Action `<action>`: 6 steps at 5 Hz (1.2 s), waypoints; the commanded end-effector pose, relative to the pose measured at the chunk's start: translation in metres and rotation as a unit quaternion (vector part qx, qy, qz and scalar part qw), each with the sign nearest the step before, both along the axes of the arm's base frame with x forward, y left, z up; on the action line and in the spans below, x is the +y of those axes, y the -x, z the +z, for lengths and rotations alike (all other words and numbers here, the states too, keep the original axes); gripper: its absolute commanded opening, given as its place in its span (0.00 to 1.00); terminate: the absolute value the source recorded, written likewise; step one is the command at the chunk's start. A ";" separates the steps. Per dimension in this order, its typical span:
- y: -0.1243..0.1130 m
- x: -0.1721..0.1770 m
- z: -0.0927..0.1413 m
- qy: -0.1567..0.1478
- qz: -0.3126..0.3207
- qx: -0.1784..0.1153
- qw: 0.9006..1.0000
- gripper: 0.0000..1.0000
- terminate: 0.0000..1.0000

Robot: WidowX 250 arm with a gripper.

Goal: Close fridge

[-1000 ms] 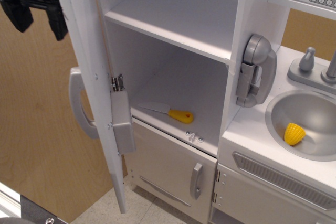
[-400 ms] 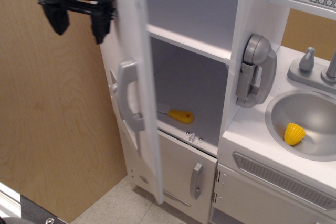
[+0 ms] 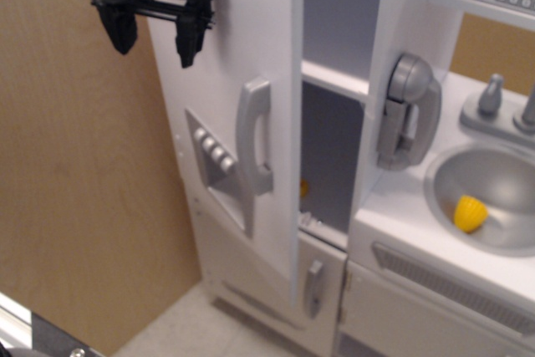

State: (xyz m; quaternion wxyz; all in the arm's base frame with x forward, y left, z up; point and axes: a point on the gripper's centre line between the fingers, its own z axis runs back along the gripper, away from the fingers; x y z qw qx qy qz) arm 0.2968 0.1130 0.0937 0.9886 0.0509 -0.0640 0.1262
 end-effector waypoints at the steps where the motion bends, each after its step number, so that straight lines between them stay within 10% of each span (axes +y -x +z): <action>1: -0.029 0.001 0.011 -0.008 0.015 -0.025 1.000 1.00 0.00; 6: -0.061 -0.008 0.006 -0.008 0.038 -0.018 0.999 1.00 0.00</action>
